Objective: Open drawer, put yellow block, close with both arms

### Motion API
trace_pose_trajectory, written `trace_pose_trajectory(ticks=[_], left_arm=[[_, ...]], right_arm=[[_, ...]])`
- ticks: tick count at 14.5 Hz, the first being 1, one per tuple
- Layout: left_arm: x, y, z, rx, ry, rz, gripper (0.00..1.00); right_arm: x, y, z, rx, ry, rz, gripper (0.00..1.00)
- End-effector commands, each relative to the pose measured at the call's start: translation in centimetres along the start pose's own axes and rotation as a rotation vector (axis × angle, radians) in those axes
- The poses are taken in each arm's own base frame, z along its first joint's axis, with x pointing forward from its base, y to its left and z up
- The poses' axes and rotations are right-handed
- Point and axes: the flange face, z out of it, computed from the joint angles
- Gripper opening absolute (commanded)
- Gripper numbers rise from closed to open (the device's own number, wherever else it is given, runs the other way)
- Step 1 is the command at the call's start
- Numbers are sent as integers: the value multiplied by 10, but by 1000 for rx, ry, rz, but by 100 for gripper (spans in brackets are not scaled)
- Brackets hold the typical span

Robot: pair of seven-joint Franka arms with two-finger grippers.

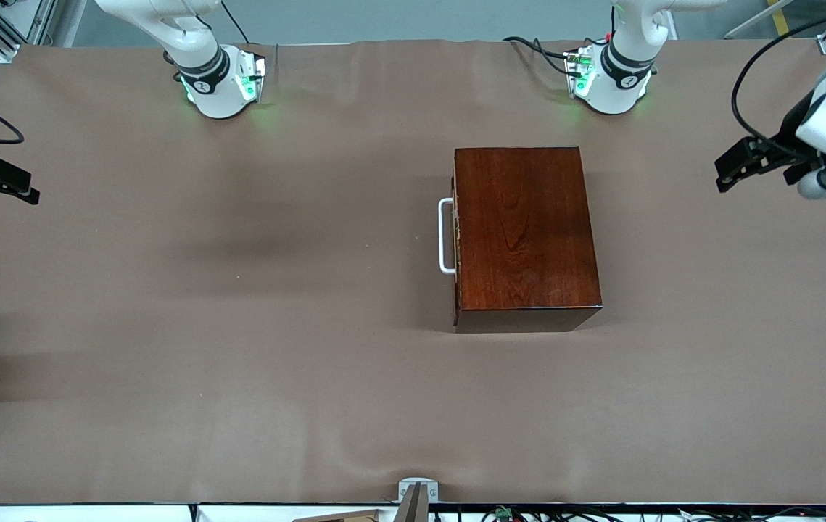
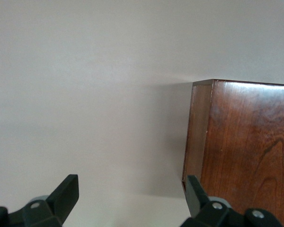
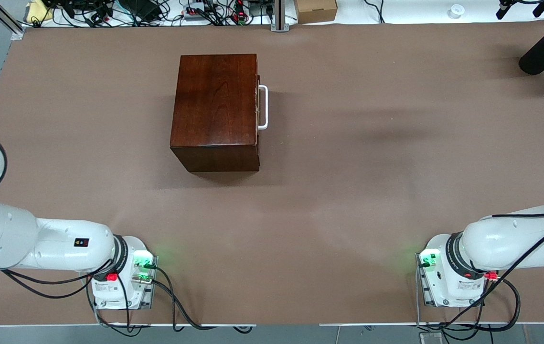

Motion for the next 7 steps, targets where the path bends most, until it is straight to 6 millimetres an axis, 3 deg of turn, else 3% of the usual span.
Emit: trace_pose_trajectory(ticks=[1,4,7], left_arm=[[-8,-6,-8,-15,26,62,100],[-6,-5,-18,-18,41,64,100],[-5,-6,-13,-16,27,78,100]], right_arm=[[-7,1,-7,-14,2,16,100],[-7,1,-7,-14,2,16,100],[-7,1,-7,-14,2,16,100]])
